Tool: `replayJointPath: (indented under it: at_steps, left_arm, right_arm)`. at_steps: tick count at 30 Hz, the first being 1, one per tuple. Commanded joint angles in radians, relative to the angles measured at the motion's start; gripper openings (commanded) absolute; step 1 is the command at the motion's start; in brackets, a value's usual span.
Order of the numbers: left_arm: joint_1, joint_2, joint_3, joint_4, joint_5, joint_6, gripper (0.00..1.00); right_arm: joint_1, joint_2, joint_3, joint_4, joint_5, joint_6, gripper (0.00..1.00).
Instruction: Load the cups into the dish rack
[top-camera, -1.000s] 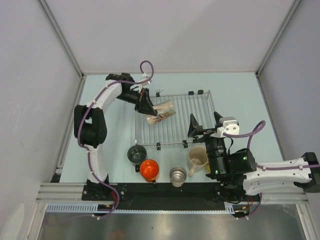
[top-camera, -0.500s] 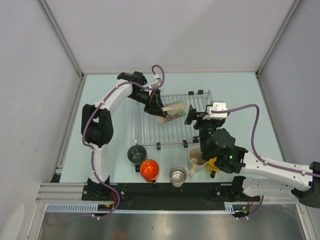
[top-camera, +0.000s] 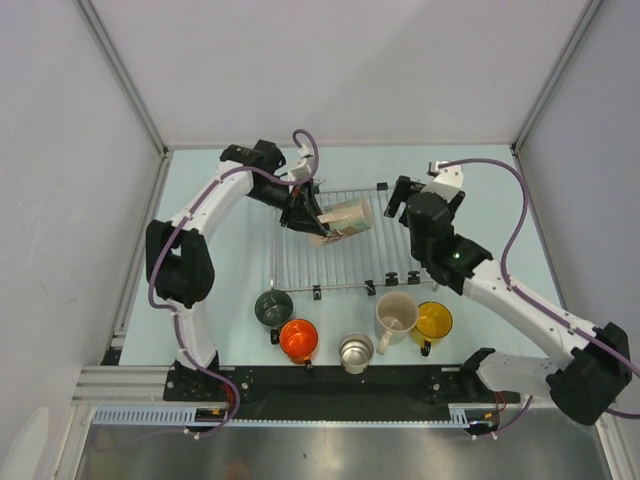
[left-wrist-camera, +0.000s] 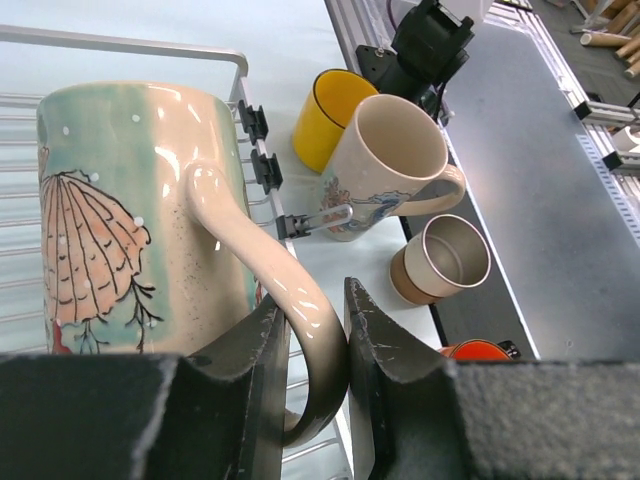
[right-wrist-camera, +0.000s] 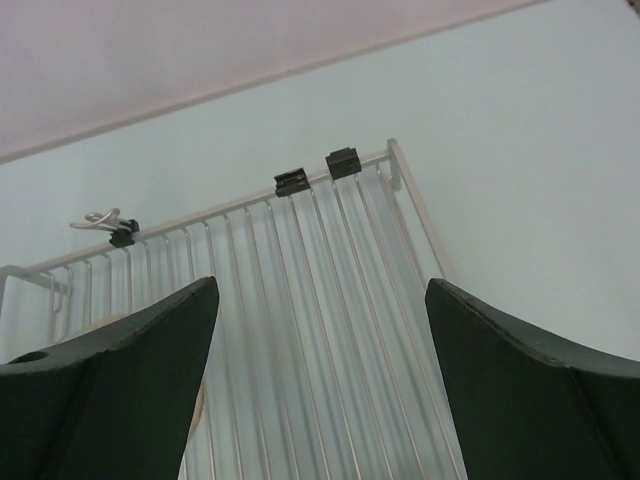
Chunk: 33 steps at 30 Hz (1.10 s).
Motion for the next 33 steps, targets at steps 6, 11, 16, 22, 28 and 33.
replayJointPath:
  at_steps: [6, 11, 16, 22, 28, 33]
  left_arm:
    - [-0.001, -0.134, -0.039, 0.024, 0.359, 0.055, 0.01]
    - [-0.001, -0.157, -0.051, 0.024, 0.359, 0.05, 0.01]
    - [-0.001, -0.154, -0.048, 0.024, 0.358, 0.055, 0.01]
    - [0.007, -0.164, -0.088, 0.025, 0.356, 0.076, 0.01]
    - [0.014, -0.174, -0.086, 0.027, 0.358, 0.078, 0.01]
    - [0.016, -0.174, -0.08, 0.024, 0.358, 0.073, 0.01]
  right_arm:
    - [-0.105, 0.246, 0.157, -0.095, -0.195, 0.164, 0.9]
    - [-0.171, 0.312, 0.199, -0.162, -0.293, 0.204, 0.9]
    - [-0.193, 0.342, 0.202, -0.183, -0.451, 0.235, 0.9]
    - [-0.387, 0.159, 0.045, 0.002, -0.867, 0.366, 0.97]
    - [-0.495, 0.091, -0.12, 0.271, -1.289, 0.48, 1.0]
    - [-0.472, 0.146, -0.188, 0.491, -1.459, 0.597, 1.0]
